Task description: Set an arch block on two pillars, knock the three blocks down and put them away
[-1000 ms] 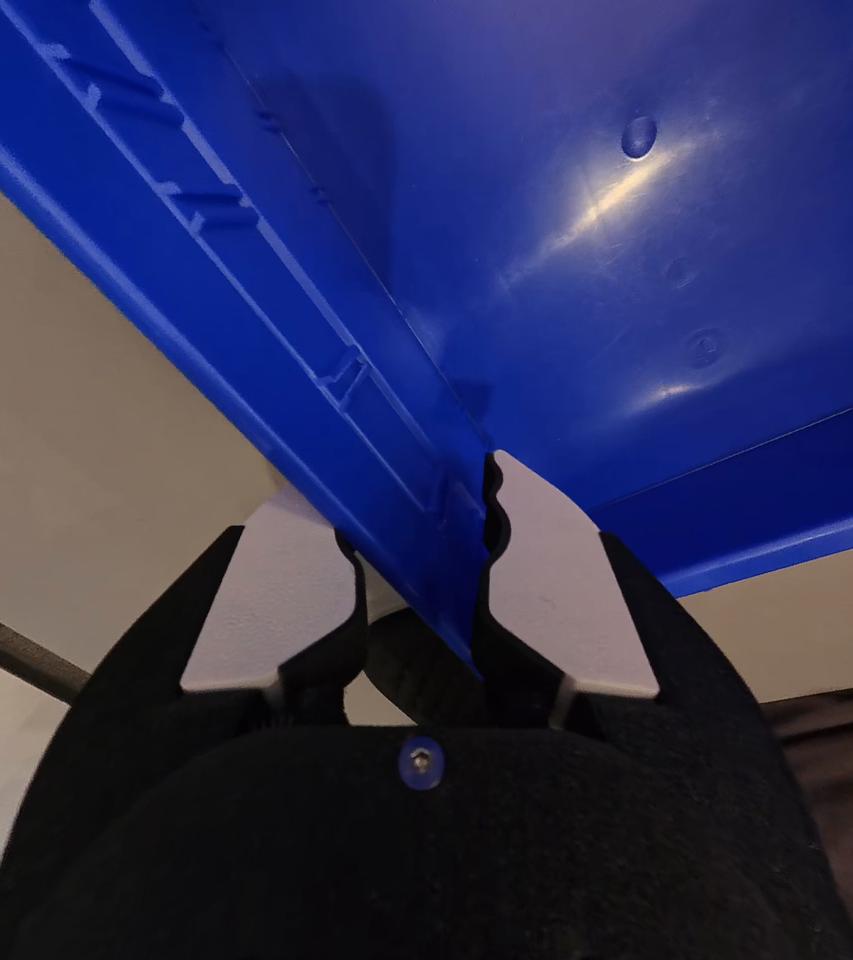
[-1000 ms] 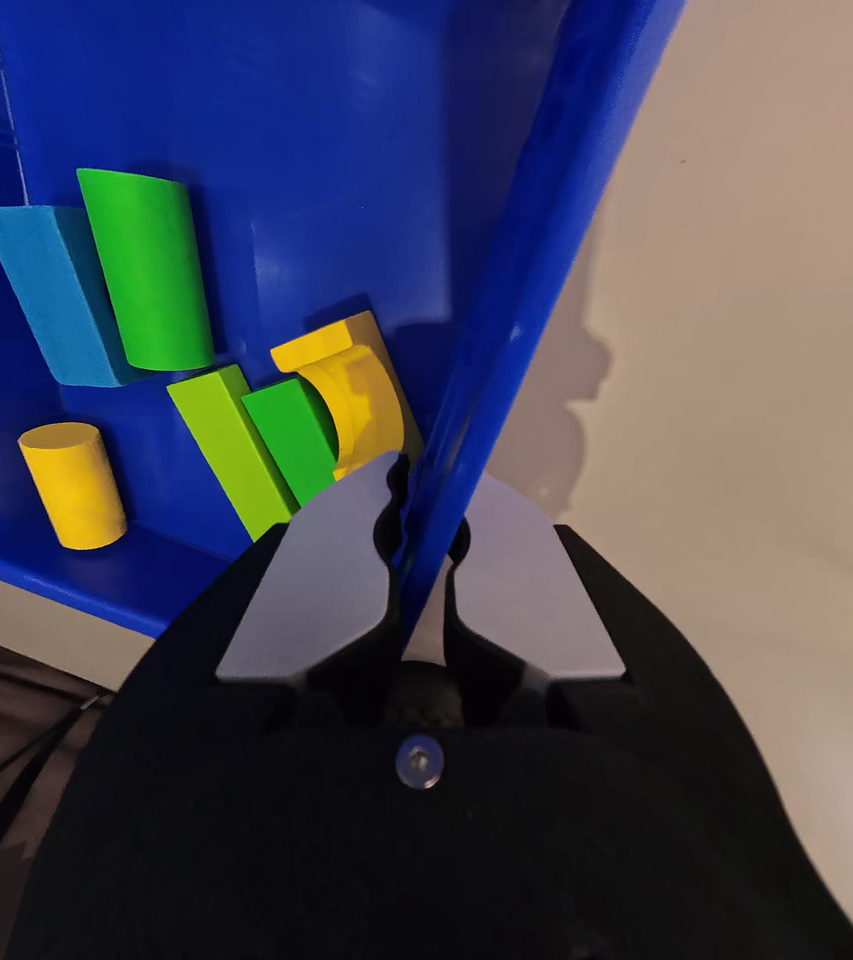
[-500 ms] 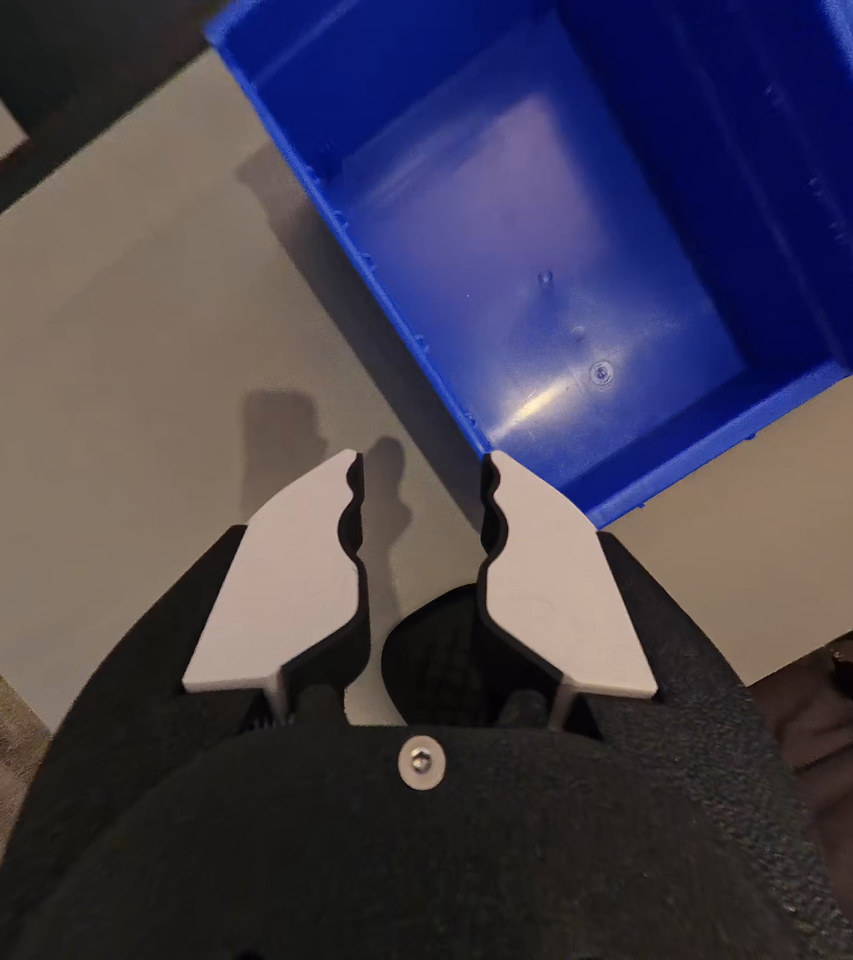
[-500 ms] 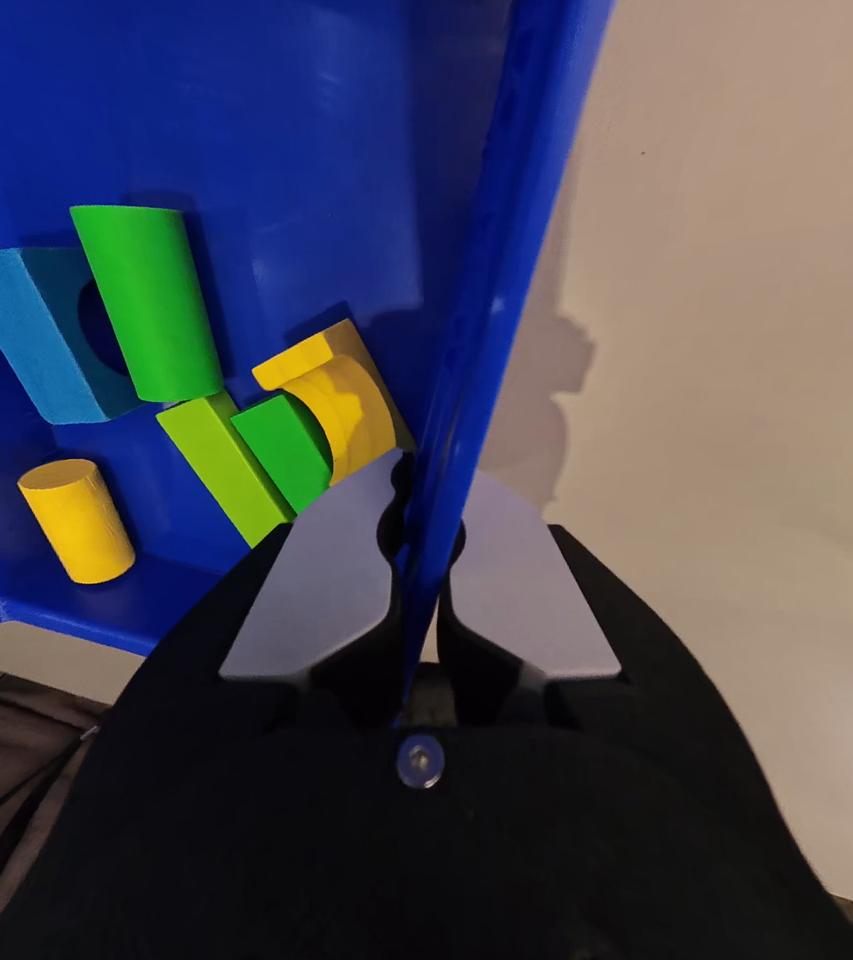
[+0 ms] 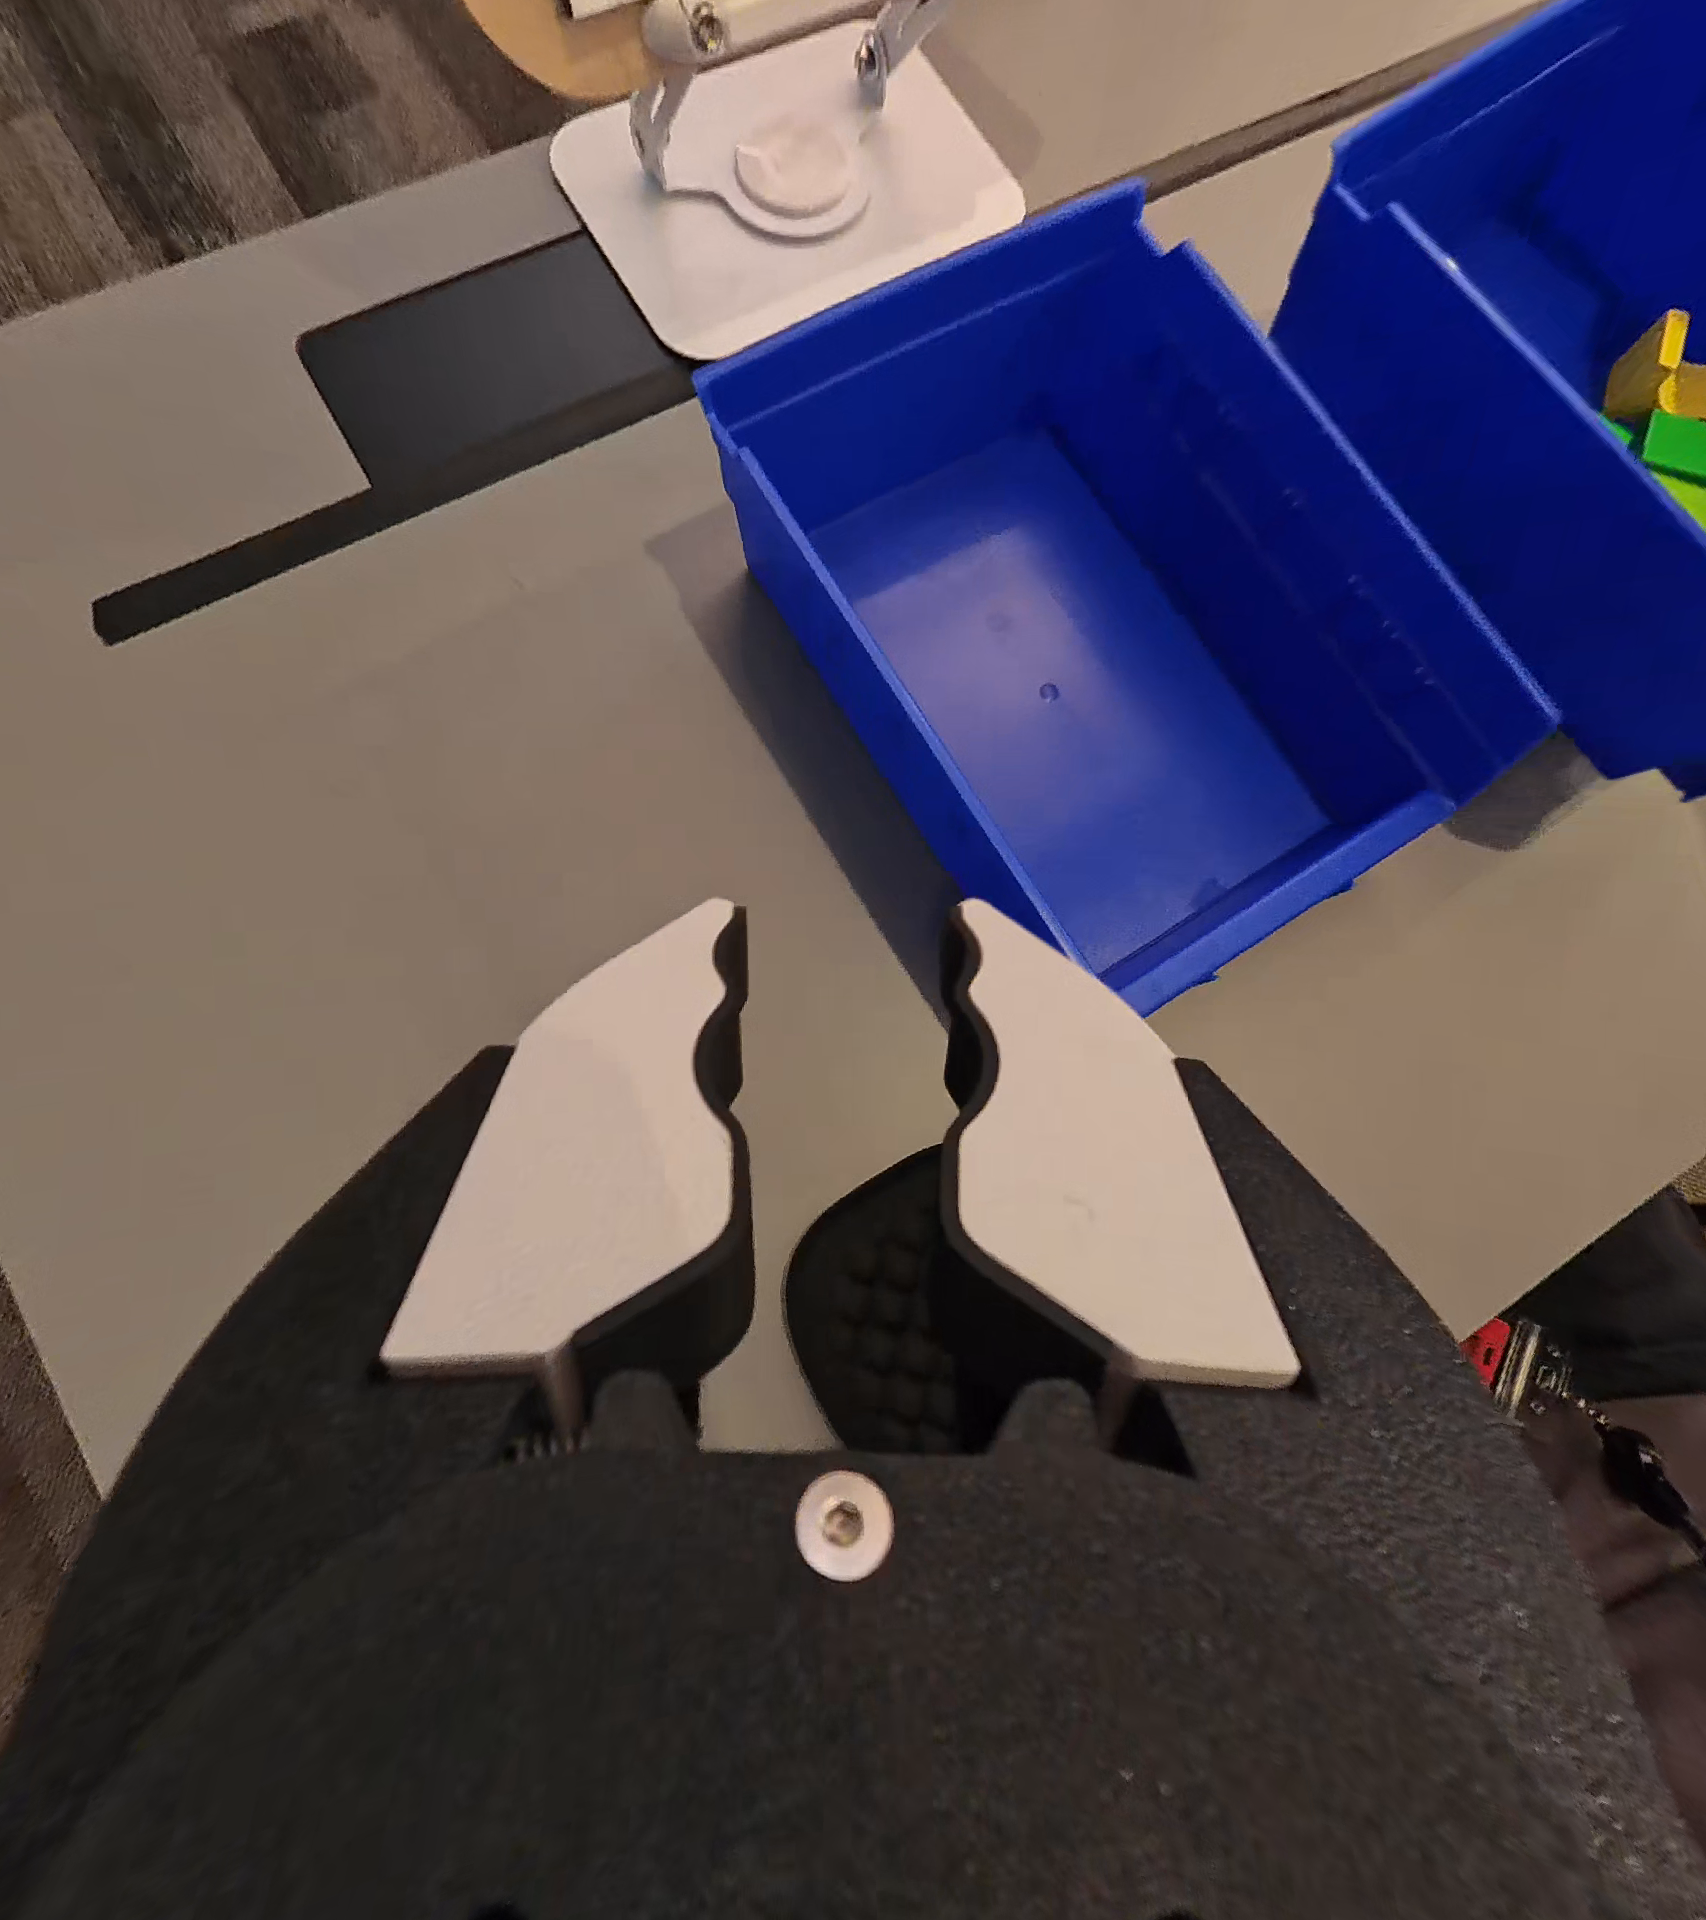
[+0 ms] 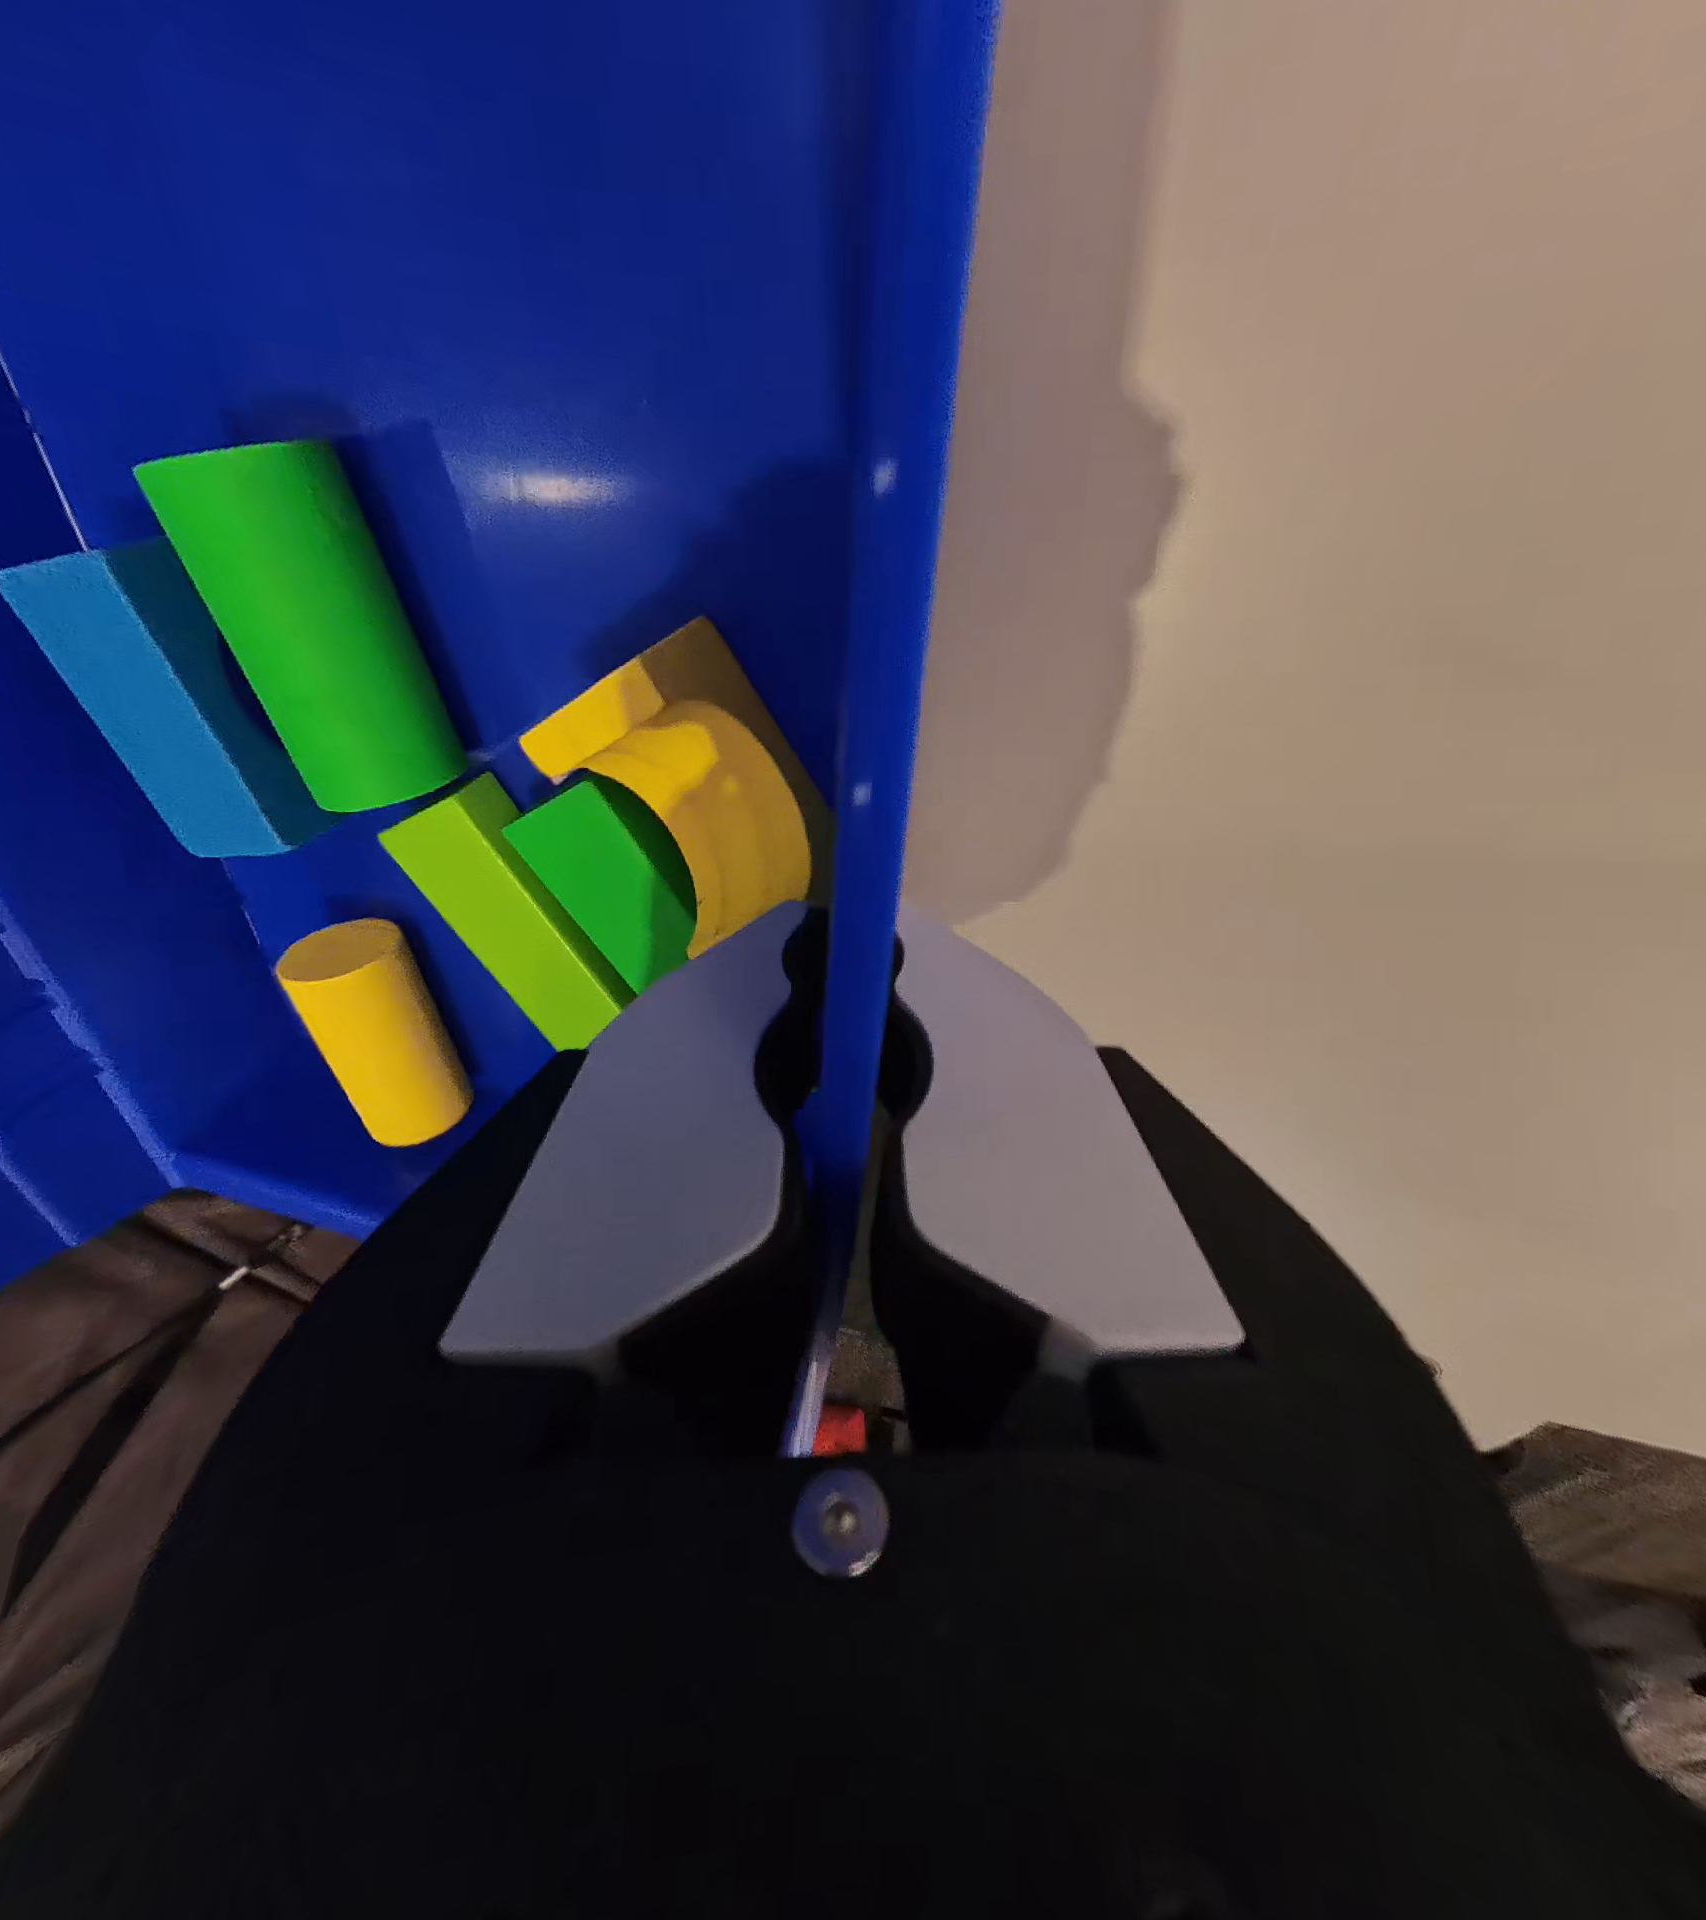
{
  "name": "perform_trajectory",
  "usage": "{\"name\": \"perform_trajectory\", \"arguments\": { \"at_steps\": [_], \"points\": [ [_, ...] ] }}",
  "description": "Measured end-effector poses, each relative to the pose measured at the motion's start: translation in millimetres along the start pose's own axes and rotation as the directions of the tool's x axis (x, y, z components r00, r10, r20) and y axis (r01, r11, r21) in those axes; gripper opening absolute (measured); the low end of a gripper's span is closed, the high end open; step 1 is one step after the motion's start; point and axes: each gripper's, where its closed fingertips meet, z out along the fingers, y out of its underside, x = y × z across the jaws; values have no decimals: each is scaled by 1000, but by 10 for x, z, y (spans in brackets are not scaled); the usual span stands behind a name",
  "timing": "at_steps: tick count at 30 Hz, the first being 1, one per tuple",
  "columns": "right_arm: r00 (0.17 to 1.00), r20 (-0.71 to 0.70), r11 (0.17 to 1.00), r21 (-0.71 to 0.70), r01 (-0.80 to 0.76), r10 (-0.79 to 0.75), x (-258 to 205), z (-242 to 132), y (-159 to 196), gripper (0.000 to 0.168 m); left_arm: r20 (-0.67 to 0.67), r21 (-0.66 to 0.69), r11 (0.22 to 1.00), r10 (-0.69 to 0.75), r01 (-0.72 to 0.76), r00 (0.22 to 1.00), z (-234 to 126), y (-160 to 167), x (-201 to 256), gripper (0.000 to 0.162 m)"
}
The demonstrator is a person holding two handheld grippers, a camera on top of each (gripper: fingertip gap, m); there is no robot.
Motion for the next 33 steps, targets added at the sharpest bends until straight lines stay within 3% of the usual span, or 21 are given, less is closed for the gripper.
{"name": "perform_trajectory", "arguments": {
  "at_steps": [5, 11, 15, 21, 24, 28, 31, 33],
  "points": [
    [1000, 3, 996, 84, 31, -31, -407, -564, -203, 8, -2, 57, 998, -3, 3, 1000, -121, -24, -33, 36],
    [971, -30, 970, 49, 238, -237, -1662, -793, -687, 9, 45, 90, 993, -82, 77, 996, -167, -21, -279, 46],
    [908, -44, 909, -1, 417, -417, -2729, -554, -1026, 8, 103, 93, 974, -217, 208, 971, -261, 167, -651, 46],
    [795, 172, 809, 21, 588, -582, -4438, -25, -1247, 9, 149, 210, 892, -434, 400, 889, -598, 480, -1175, 45],
    [758, 232, 783, 29, 621, -609, -5073, 119, -1268, 9, 142, 250, 818, -560, 518, 816, -733, 699, -1371, 53],
    [736, 238, 759, 7, 651, -634, -5577, 233, -1263, 9, 74, 337, 724, -658, 602, 749, -896, 789, -1532, 56],
    [761, 210, 780, 20, 625, -614, -5729, 337, -1356, 9, 100, 356, 710, -676, 608, 731, -946, 867, -1633, 51],
    [787, 216, 808, 15, 589, -577, -5730, 492, -1403, 9, 109, 326, 707, -688, 628, 718, -898, 944, -1669, 60]
  ]
}}
